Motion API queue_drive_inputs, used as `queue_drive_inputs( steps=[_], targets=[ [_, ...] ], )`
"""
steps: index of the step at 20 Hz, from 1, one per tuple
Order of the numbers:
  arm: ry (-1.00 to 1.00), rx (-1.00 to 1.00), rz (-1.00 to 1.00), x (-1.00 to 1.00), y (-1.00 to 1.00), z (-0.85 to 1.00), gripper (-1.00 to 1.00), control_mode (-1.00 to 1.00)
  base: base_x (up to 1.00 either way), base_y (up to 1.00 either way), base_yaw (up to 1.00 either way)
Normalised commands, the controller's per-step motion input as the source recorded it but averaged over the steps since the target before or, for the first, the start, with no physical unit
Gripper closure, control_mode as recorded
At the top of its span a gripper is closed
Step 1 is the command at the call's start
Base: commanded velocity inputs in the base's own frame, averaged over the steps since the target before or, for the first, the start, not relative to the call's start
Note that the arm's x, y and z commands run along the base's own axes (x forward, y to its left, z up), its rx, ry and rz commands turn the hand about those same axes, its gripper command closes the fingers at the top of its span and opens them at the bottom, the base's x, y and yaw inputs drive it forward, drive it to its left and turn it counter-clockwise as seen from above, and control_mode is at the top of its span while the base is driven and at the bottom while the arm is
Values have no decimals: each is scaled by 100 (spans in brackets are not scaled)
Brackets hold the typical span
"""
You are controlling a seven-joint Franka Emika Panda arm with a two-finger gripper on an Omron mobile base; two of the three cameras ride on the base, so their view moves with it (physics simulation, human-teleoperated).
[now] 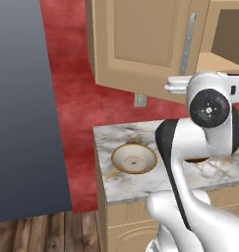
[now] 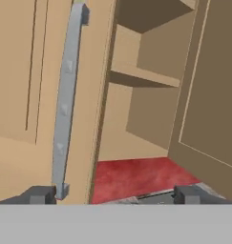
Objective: Open the cabinet. Pick the bowls from the counter and place them in the cabinet. Then close the cabinet.
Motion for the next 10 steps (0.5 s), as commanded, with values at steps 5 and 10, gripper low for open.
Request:
queue_drive_inputs(
  steps=[5, 10],
  targets=[
    [0, 20, 1, -25, -45, 0, -100, -100, 0, 0, 0],
    [0, 25, 2, 0, -41, 0, -100, -100, 0, 0, 0]
  ],
)
